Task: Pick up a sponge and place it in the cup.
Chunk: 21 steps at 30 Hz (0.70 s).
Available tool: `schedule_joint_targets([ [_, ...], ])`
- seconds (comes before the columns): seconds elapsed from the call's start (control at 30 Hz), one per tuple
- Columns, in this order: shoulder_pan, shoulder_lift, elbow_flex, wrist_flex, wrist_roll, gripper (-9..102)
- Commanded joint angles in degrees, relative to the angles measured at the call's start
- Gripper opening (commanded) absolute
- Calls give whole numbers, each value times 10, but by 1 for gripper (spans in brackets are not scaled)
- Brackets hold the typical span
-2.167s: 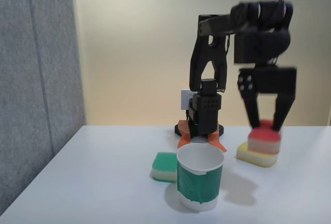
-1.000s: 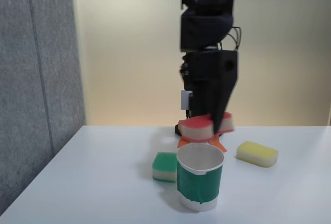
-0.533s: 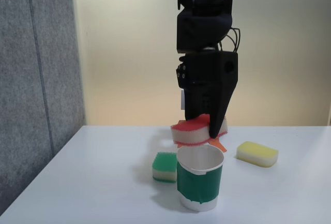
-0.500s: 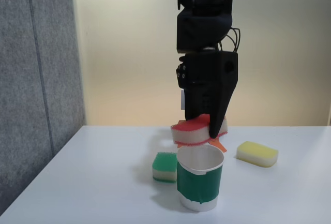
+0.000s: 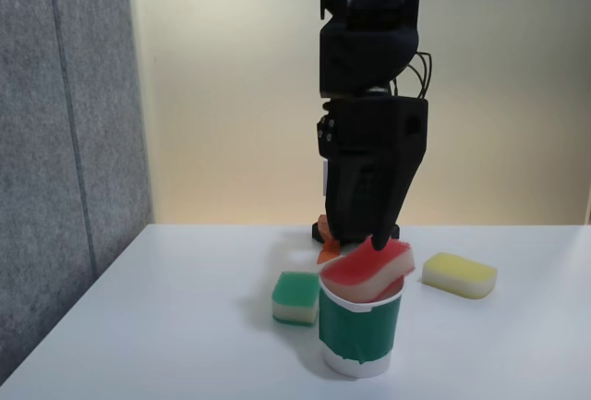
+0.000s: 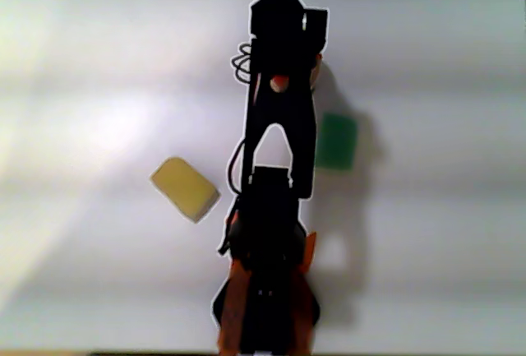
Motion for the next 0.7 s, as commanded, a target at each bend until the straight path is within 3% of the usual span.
schedule_joint_targets([
  [0.0,5,24,-18,4,-5,13],
  [0.07,5,32,-15,3,-3,0],
  [0.5,3,105,2,14,55,0],
  [0.6,-2,178,85,-40,79,0],
  [0.67,-7,262,192,-124,110,0],
])
